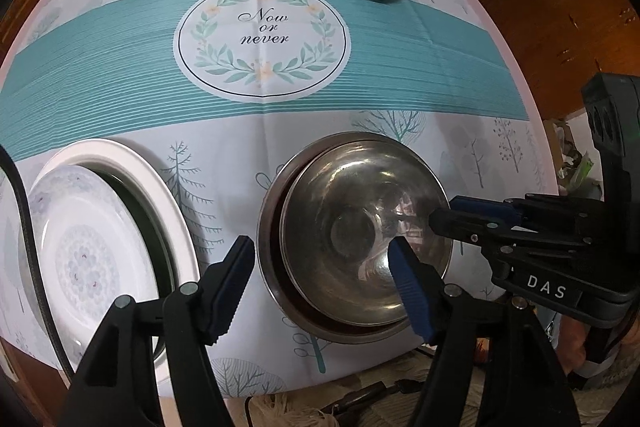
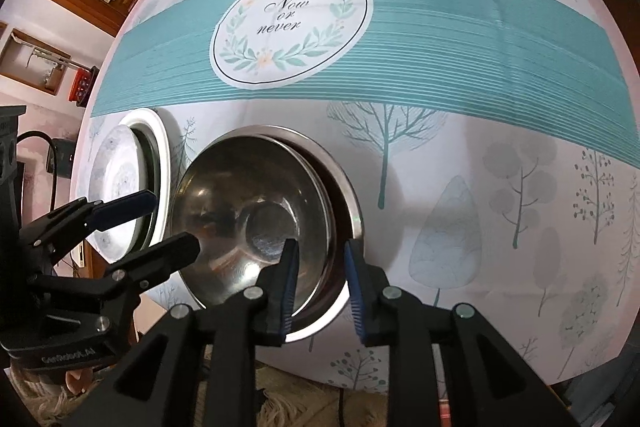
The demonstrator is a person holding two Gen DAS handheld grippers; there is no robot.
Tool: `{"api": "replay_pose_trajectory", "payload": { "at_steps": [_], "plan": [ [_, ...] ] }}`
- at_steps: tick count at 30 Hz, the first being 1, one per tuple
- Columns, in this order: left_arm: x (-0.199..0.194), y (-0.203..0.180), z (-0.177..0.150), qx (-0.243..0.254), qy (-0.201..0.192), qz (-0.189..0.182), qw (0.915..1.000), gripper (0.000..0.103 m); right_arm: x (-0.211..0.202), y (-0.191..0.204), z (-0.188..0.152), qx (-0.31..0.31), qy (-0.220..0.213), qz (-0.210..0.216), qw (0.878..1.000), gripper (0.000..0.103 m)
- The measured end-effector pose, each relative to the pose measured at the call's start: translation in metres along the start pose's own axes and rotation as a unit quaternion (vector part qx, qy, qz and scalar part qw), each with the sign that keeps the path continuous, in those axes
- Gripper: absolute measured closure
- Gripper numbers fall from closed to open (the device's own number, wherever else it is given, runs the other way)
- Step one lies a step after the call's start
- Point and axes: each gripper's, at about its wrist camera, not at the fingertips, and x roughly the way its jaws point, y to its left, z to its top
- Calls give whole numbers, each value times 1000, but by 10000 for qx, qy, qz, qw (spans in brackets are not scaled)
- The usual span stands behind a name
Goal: Organize plates and bowls
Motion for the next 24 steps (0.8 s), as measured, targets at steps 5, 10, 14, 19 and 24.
{"api": "replay_pose_trajectory", "payload": {
  "at_steps": [5,10,14,19,24],
  "plan": [
    [-5,0,0,1,-75,15,10000,35,-4,2,-1,-49,-83,13,10000,79],
    [-9,-2,0,61,-122,59,9999,35,-8,6,-1,-105,-169,31,9998,79],
    [-12,-4,0,82,-170,90,9998,35,-9,7,-1,-122,-186,56,9997,79],
    [-16,-5,0,115,-215,112,9996,35,-12,9,-1,-145,-245,91,9996,79],
    [-26,-6,6,223,-365,228,9988,35,-18,9,1,-160,-358,139,9991,79]
  ]
}}
